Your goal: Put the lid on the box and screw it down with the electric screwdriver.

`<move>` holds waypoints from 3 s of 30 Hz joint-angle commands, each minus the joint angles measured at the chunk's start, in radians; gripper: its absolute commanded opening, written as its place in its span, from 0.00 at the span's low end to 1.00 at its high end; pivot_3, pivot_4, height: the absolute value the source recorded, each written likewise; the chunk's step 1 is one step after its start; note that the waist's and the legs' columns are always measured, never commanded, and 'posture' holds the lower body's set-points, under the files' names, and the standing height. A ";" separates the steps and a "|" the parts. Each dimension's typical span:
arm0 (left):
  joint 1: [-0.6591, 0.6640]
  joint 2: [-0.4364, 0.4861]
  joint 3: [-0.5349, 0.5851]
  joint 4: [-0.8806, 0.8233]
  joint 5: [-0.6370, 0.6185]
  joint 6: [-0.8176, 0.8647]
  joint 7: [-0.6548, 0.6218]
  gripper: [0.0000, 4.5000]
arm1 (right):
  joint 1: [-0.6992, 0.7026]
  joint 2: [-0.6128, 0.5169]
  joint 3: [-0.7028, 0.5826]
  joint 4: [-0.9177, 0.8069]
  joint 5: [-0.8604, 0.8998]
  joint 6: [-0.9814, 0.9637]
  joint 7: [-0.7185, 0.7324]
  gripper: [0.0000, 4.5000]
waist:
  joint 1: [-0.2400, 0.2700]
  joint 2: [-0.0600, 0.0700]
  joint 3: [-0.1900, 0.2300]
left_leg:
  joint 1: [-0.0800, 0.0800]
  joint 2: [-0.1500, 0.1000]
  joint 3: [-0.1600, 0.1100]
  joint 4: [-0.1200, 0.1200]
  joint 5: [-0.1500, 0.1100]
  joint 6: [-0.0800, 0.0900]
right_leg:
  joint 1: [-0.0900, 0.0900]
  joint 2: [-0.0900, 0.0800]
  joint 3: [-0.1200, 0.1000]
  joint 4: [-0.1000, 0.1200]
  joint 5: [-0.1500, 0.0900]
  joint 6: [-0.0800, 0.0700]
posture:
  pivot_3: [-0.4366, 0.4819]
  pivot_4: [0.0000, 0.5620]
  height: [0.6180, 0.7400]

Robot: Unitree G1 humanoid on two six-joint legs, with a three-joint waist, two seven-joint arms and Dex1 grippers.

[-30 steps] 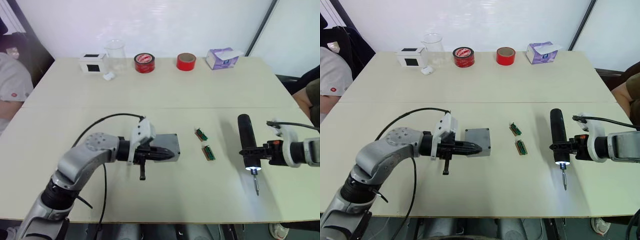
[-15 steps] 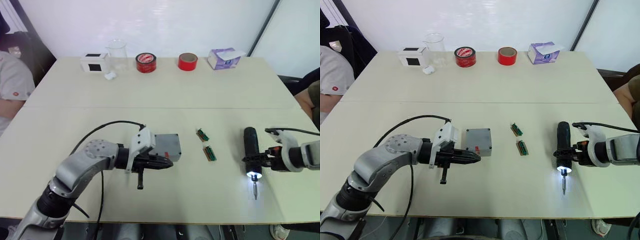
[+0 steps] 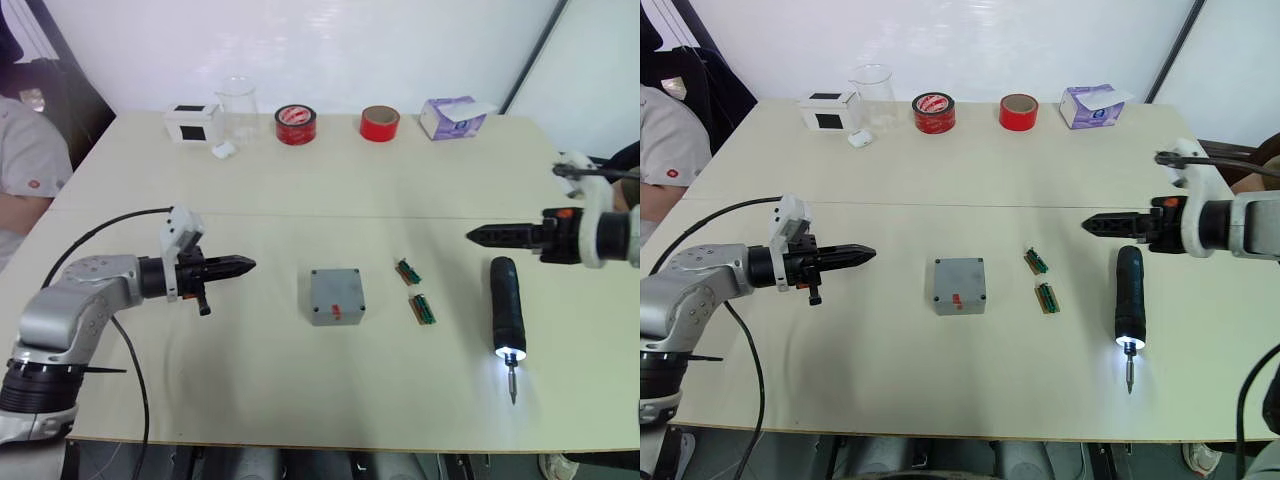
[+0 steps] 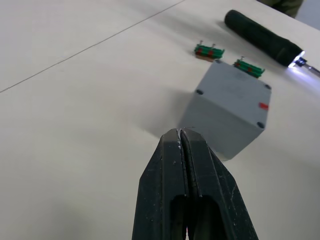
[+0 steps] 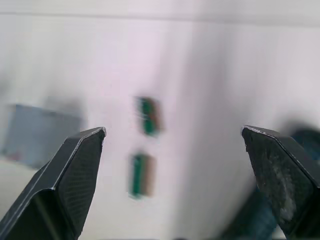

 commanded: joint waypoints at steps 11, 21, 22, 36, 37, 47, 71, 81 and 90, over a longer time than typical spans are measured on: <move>-0.036 -0.141 -0.249 -0.040 0.204 -0.057 0.109 0.00 | 0.267 0.069 0.501 -0.583 -0.456 -0.454 0.238 0.99 | -0.003 0.000 0.000 | 0.000 -0.001 -0.002 0.002 0.000 0.000 | 0.000 -0.002 0.000 0.001 0.001 0.001 | 0.48 0.27 1.00; -0.118 -0.205 -0.345 0.019 0.277 -0.097 0.083 0.00 | 0.275 0.219 0.588 -0.545 -0.606 -0.569 0.309 0.99 | 0.000 0.000 0.000 | 0.001 -0.002 -0.002 0.002 0.000 -0.001 | 0.001 0.000 0.000 0.002 0.001 0.001 | 0.48 0.27 1.00; -0.129 -0.212 -0.349 0.029 0.282 -0.101 0.082 0.00 | 0.277 0.227 0.589 -0.550 -0.606 -0.564 0.317 0.99 | 0.001 0.000 0.000 | 0.001 -0.002 -0.002 0.002 0.001 -0.001 | 0.001 0.000 0.000 0.002 0.001 0.001 | 0.48 0.27 1.00; -0.209 -0.160 -0.328 0.209 0.380 -0.216 -0.009 0.00 | 0.406 0.186 0.443 -0.684 -0.643 -0.627 0.361 0.99 | -0.001 0.000 0.000 | 0.001 -0.002 -0.003 0.002 0.001 -0.001 | 0.001 0.000 -0.001 0.003 0.001 0.001 | 0.48 0.27 1.00; -0.200 -0.147 -0.325 0.204 0.379 -0.214 -0.014 0.00 | 0.424 0.156 0.436 -0.687 -0.666 -0.656 0.381 0.99 | 0.000 0.000 0.000 | 0.001 -0.003 -0.003 0.002 0.001 -0.001 | 0.001 0.000 -0.001 0.003 0.001 0.001 | 0.48 0.27 1.00; -0.050 -0.109 -0.343 -0.042 0.312 -0.085 -0.061 0.00 | 0.308 0.225 0.511 -0.434 -0.811 -0.767 0.452 0.99 | 0.001 -0.001 0.000 | 0.002 -0.002 -0.002 0.002 0.001 -0.002 | 0.002 0.000 -0.002 0.003 0.001 0.001 | 0.48 0.27 1.00; -0.082 -0.165 -0.344 0.002 0.338 -0.091 -0.024 0.00 | 0.357 0.316 0.597 -0.501 -0.875 -0.759 0.546 0.99 | -0.001 -0.001 -0.001 | 0.003 -0.003 -0.004 0.003 0.001 -0.002 | 0.002 0.000 -0.002 0.006 0.001 0.001 | 0.48 0.27 1.00; -0.094 -0.081 -0.236 -0.021 0.276 -0.036 -0.061 0.00 | 0.438 0.225 0.371 -0.592 -0.791 -0.688 0.546 0.99 | 0.001 -0.001 0.000 | 0.003 -0.003 -0.004 0.003 0.001 -0.002 | 0.002 0.000 -0.002 0.006 0.001 0.001 | 0.48 0.27 1.00; -0.144 -0.044 -0.172 -0.175 0.112 0.083 -0.107 0.00 | 0.552 0.201 0.138 -0.553 -0.791 -0.660 0.443 0.99 | 0.001 -0.001 -0.001 | 0.005 -0.003 -0.004 0.003 0.001 -0.002 | 0.005 -0.001 -0.002 0.005 0.001 0.001 | 0.48 0.27 1.00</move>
